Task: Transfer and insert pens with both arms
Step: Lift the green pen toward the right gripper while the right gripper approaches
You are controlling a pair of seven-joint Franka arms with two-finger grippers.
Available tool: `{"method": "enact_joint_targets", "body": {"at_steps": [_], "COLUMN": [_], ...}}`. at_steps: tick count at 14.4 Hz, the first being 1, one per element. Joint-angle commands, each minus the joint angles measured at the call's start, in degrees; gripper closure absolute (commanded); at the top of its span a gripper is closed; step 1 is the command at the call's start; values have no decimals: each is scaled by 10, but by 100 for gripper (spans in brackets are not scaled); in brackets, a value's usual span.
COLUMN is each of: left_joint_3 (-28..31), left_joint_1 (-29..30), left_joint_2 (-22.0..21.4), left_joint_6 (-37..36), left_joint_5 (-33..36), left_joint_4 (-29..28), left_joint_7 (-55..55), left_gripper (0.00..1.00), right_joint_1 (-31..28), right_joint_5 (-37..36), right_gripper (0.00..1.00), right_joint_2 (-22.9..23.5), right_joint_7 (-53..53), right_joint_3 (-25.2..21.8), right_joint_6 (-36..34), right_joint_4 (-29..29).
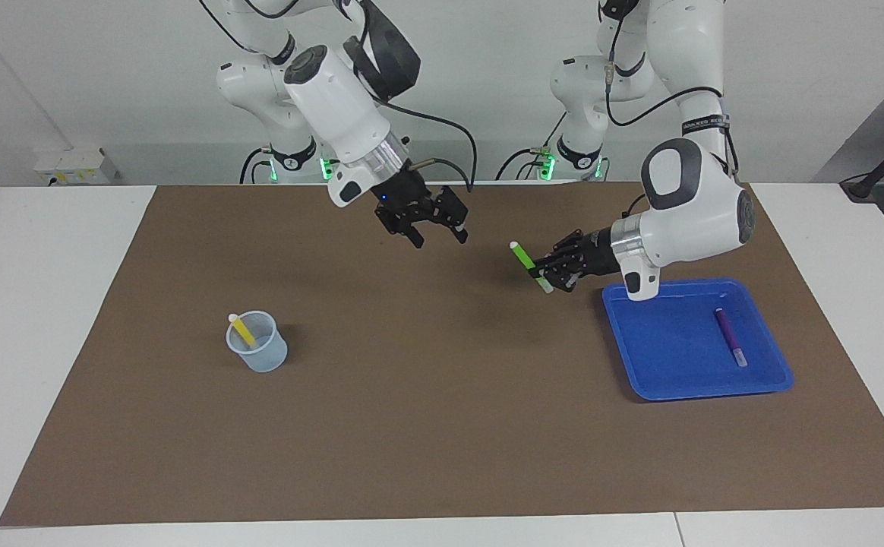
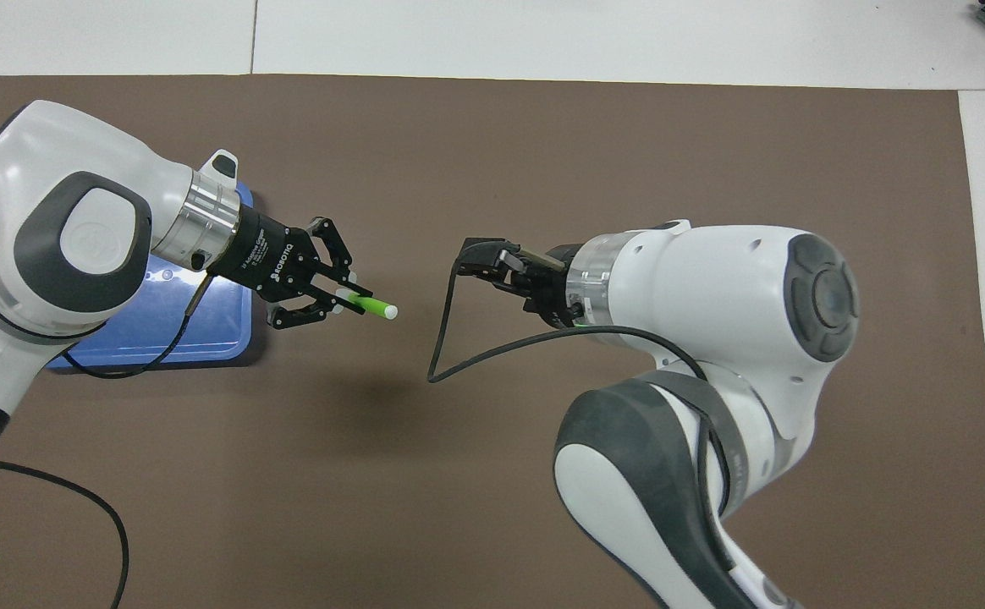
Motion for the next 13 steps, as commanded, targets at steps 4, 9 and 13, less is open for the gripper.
{"method": "enact_joint_targets", "body": {"at_steps": [4,9,13], "left_joint_3": [7,6,7], "left_joint_1": [-32,-57,-69], "left_joint_2": [-20,-20,-20], "left_joint_6": [42,57,57], "left_joint_5": [-35,-42,-68], "left_joint_4": [-31,-32,-27], "left_joint_7": [-84,-85,-95], "left_gripper": [100,100,100], "right_joint_1": [52,54,53], "right_joint_5": [12,12,12], "right_gripper": [0,3,38], "right_joint_2": [28,32,34], "right_joint_7": [21,18,9], "right_joint_3": [-3,-3,-3], "right_joint_6": [61,67,62], "right_joint_4": [-2,-2,-7]}}
